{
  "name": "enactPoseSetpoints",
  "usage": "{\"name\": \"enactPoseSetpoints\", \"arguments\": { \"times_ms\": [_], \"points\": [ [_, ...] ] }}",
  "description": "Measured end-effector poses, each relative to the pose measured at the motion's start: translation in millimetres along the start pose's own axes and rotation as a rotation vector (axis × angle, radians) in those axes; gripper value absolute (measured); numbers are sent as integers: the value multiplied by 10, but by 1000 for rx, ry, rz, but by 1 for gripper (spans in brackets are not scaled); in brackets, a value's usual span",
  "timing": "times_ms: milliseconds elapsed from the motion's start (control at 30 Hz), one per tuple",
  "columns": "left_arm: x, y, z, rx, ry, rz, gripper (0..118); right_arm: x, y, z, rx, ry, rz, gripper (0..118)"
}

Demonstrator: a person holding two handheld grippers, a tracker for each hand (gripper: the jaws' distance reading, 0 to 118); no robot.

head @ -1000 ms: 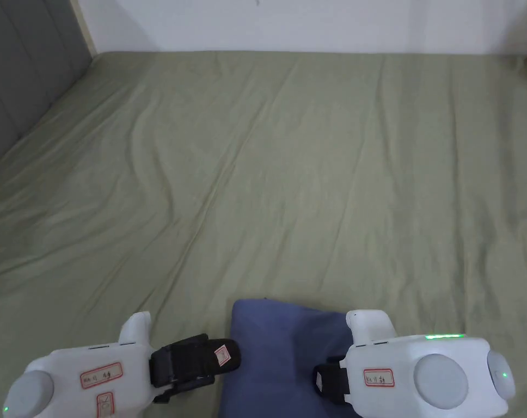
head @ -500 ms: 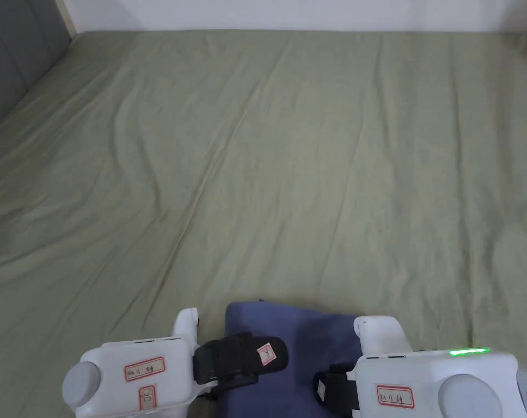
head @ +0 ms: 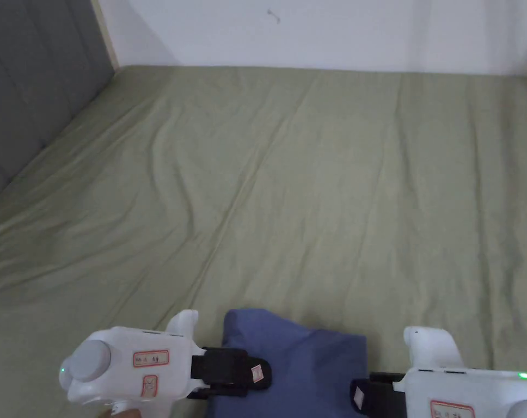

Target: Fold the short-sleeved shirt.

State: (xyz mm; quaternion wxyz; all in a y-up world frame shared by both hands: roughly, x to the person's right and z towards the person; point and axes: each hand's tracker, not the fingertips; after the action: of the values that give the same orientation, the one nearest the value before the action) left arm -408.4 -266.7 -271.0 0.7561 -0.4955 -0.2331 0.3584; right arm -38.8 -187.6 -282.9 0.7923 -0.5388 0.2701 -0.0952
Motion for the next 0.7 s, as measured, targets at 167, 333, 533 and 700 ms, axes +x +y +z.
{"name": "enactPoseSetpoints", "arguments": {
  "times_ms": [167,333,533,700],
  "points": [
    [-150,305,815,15,366,-88,33,10,10,60,13,-13,-13,0],
    [-245,632,1468,-34,829,-233,33,47,-1,9,-2,-40,-33,0],
    [-741,1052,1786,-97,1106,-255,33,95,5,-166,-28,-40,-78,0],
    [-1069,1060,1788,-83,1341,-274,64,93,48,-255,-50,-49,-74,0]
  ]
}}
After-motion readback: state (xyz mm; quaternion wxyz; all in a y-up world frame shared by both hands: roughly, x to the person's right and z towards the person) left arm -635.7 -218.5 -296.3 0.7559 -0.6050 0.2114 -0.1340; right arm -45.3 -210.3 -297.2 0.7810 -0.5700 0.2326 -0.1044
